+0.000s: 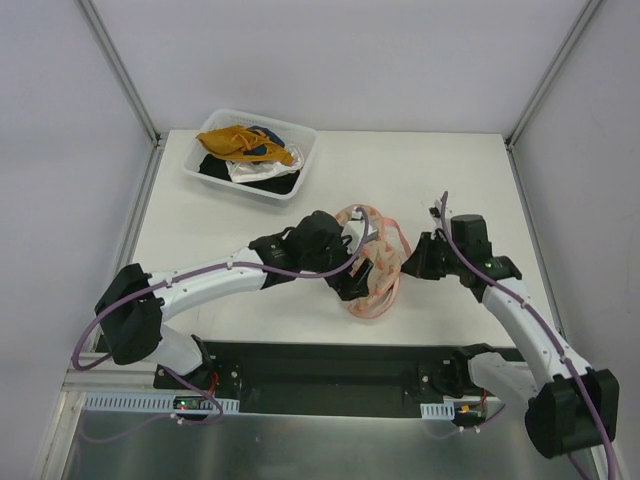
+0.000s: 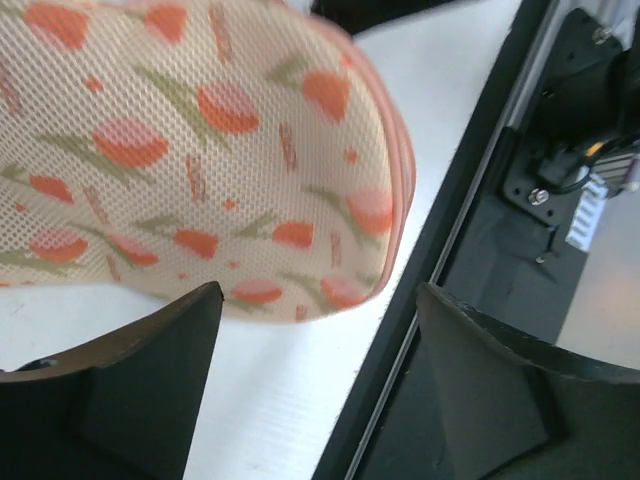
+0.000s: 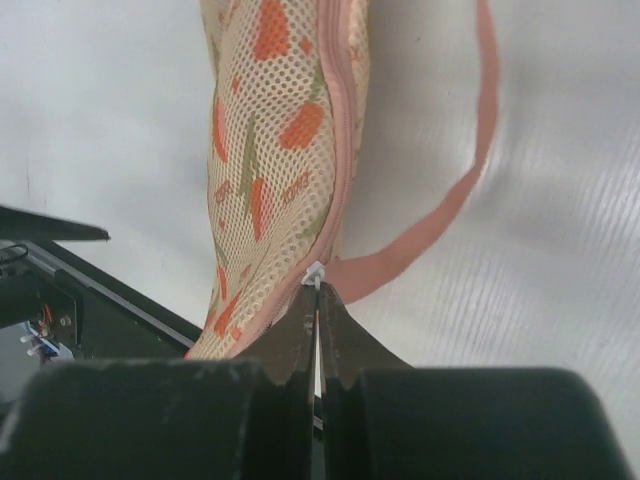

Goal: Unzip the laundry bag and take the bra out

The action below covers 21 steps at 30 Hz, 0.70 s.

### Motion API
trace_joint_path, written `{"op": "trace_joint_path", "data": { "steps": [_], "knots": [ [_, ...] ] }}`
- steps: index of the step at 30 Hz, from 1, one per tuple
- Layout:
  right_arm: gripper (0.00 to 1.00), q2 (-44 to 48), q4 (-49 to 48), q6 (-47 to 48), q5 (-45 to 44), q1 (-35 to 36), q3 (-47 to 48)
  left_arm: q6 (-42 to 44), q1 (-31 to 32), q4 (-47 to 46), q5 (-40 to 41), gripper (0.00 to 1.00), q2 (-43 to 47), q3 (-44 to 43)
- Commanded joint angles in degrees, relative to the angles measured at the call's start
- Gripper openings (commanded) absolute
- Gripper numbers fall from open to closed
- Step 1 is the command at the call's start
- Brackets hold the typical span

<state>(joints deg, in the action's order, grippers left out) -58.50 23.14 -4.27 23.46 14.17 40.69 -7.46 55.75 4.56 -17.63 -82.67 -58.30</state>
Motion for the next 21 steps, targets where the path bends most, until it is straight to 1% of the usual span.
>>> {"op": "trace_joint_path", "data": {
  "steps": [1,4,6,10,13,15,17,18,20,21],
  "knots": [
    [0.01,8.11,4.37,-3.19,-2.63,2.96,-3.59,-2.01,-0.55,1.86,-7.14,0.81,-2.4,-6.28],
    [0.01,12.34,5.52,-7.4,-3.86,4.63,-5.88,-6.49,-0.03,1.77,-11.19,0.82,-5.21,-9.71],
    [0.01,14.02,6.04,-10.13,-4.91,5.33,-6.32,-7.74,0.94,1.86,-11.11,0.77,-6.88,-11.04],
    [0.01,15.17,6.83,-12.34,-5.71,6.04,-4.92,-8.44,4.71,1.86,-7.78,0.78,-7.68,-12.36],
    [0.01,14.03,7.36,-12.16,-5.53,6.48,-2.73,-8.36,6.82,1.86,-4.27,0.8,-8.12,-12.97],
    [0.01,13.33,7.1,-11.99,-5.27,6.92,-1.93,-8.36,8.93,1.86,-0.58,0.82,-8.82,-13.5],
    [0.01,12.97,7.1,-11.99,-5.27,7.27,-0.96,-8.88,10.34,1.95,2.06,0.82,-9.61,-14.47],
    [0.01,12.71,7.1,-11.9,-5.36,7.45,-0.79,-9.23,10.7,1.95,5.99,0.81,-9.87,-14.64],
    [0.01,12.62,7.1,-11.99,-5.53,7.71,-0.7,-10.11,11.22,1.86,8.91,0.81,-10.4,-15.08],
    [0.01,12.62,7.01,-12.07,-5.36,7.71,-0.78,-10.2,11.75,1.95,12.93,0.81,-10.66,-15.26]
  ]
}}
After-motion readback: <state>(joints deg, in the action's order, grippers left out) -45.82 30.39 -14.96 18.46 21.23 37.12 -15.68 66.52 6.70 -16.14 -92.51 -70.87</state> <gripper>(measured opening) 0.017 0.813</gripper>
